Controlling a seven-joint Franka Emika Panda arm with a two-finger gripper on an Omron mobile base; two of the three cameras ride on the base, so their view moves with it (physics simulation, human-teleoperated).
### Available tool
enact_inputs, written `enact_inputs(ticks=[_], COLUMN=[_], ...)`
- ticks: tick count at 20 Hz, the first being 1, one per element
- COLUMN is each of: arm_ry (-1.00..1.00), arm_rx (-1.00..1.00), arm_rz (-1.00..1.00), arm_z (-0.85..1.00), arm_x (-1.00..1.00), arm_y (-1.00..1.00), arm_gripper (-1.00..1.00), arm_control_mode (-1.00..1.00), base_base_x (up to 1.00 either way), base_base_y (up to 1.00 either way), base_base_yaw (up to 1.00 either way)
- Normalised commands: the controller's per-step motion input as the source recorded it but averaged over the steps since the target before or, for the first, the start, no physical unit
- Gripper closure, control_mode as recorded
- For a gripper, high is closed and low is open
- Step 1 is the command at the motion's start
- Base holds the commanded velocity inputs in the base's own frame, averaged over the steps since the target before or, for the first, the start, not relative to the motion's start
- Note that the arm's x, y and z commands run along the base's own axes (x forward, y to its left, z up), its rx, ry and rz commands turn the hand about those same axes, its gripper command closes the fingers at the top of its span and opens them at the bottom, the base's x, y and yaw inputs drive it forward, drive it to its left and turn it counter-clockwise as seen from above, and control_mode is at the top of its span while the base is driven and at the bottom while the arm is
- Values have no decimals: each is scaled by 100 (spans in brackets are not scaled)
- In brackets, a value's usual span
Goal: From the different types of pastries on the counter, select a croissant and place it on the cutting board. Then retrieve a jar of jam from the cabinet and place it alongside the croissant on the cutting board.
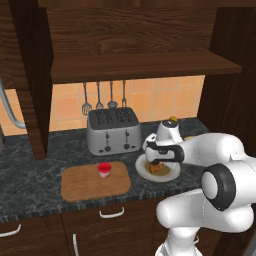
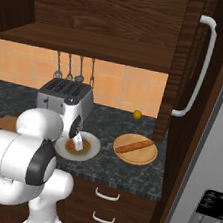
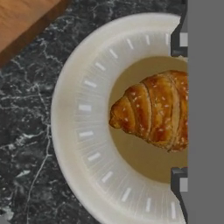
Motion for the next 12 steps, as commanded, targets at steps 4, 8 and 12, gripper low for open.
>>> enact_inputs(ticks=[4,8,12], arm_ry=[0,0,0], arm_rx=[0,0,0], arm_rz=[0,0,0], arm_z=[-16,-18,-22], arm_x=[-7,-3,-2], arm_y=[0,0,0], arm_gripper=[-100,-100,-100], arm_control_mode=[-100,-100,-100], base_base_x=[0,0,0], base_base_y=[0,0,0], base_base_yaw=[0,0,0])
